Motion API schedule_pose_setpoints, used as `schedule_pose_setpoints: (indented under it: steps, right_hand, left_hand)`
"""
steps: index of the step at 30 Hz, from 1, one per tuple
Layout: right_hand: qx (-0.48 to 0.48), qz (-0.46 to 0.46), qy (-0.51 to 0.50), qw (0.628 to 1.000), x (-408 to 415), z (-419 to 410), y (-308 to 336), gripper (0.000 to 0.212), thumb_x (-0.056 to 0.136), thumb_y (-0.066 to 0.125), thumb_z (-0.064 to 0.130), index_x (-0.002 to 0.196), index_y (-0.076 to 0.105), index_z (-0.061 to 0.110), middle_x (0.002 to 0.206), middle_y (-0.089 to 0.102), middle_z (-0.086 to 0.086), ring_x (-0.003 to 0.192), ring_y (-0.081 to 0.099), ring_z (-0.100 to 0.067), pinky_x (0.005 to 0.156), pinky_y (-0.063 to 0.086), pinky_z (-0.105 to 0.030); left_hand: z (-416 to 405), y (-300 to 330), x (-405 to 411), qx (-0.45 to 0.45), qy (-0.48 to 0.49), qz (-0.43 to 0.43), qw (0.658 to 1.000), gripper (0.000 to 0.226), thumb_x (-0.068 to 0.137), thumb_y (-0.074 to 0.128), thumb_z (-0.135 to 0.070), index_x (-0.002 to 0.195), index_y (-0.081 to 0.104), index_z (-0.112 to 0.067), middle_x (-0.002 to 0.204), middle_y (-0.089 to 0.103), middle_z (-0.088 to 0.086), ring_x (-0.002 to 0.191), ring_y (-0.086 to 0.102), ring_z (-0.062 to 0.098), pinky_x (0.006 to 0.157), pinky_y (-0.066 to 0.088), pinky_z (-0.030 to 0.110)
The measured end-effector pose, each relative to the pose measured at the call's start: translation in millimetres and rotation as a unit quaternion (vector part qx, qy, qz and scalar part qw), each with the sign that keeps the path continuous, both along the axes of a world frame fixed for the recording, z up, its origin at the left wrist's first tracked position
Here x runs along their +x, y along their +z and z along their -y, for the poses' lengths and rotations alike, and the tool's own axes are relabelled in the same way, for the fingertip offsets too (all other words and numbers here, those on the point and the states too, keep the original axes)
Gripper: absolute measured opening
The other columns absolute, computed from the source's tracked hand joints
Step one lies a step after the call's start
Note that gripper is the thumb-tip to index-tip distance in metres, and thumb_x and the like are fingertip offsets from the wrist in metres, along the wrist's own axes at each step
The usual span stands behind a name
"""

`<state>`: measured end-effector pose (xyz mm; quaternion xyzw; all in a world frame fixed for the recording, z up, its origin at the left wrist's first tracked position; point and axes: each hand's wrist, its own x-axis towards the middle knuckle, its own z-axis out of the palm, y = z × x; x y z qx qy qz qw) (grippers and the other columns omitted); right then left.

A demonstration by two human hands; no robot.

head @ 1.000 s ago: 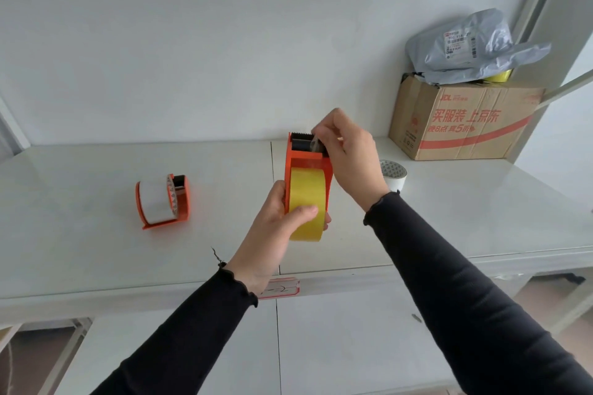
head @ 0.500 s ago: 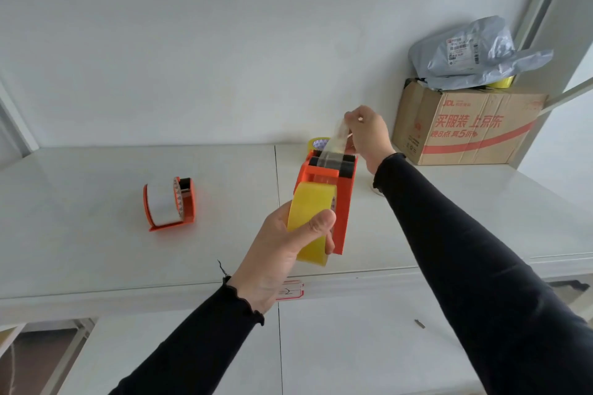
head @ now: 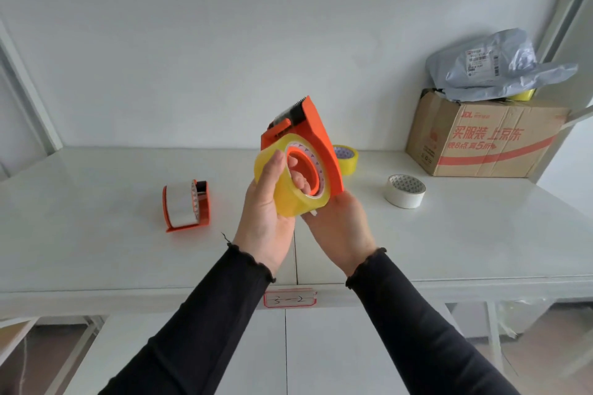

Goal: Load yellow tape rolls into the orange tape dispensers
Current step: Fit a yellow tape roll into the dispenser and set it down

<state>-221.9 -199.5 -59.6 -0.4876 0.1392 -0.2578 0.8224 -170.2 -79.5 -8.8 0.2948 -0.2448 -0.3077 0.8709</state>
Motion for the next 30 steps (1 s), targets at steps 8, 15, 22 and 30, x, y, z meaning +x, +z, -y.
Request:
schedule_pose_setpoints:
  steps: [8, 15, 22, 30]
  right_hand:
    - [-0.125, -0.009, -0.061, 0.990, 18.8, 7.8, 20.0, 0.030, 0.101, 0.061, 0.020, 0.129, 0.065, 0.010, 0.123, 0.073, -0.017, 0.102, 0.071, -0.027, 0.090, 0.056, -0.043]
    - [-0.744, -0.273, -0.101, 0.602, 50.9, 64.8, 43.3, 0.037, 0.090, 0.066, 0.027, 0.127, 0.066, 0.025, 0.115, 0.068, -0.003, 0.101, 0.066, -0.025, 0.083, 0.050, -0.036]
    - [-0.779, -0.414, 0.101, 0.461, 65.0, 72.9, 49.5, 0.064, 0.086, 0.067, 0.049, 0.143, 0.050, 0.026, 0.130, 0.054, -0.004, 0.126, 0.049, -0.030, 0.102, 0.041, -0.040]
    - [-0.707, -0.427, 0.119, 0.551, 153.7, 38.4, 92.2, 0.046, 0.106, 0.045, 0.038, 0.137, 0.061, 0.009, 0.136, 0.065, -0.010, 0.127, 0.059, -0.030, 0.104, 0.042, -0.035]
  left_hand:
    - [8.0, -35.2, 34.0, 0.073, -0.056, 0.046, 0.995, 0.033, 0.096, 0.056, -0.039, 0.104, 0.063, -0.008, 0.099, 0.070, 0.011, 0.099, 0.067, 0.023, 0.102, 0.047, 0.039]
    - [-33.6, -57.4, 85.6, 0.504, 0.055, 0.523, 0.685, 0.050, 0.089, 0.064, -0.046, 0.132, 0.056, -0.023, 0.134, 0.060, -0.004, 0.125, 0.053, 0.011, 0.101, 0.041, 0.028]
    - [-40.7, -50.5, 96.7, 0.517, 0.075, 0.684, 0.510, 0.041, 0.093, 0.052, -0.049, 0.126, 0.059, -0.027, 0.129, 0.059, -0.006, 0.123, 0.047, 0.016, 0.100, 0.041, 0.033]
    - [-27.3, -33.7, 114.9, 0.529, 0.059, 0.754, 0.386, 0.050, 0.093, 0.050, -0.050, 0.133, 0.055, -0.020, 0.131, 0.059, 0.002, 0.124, 0.049, 0.021, 0.099, 0.044, 0.040]
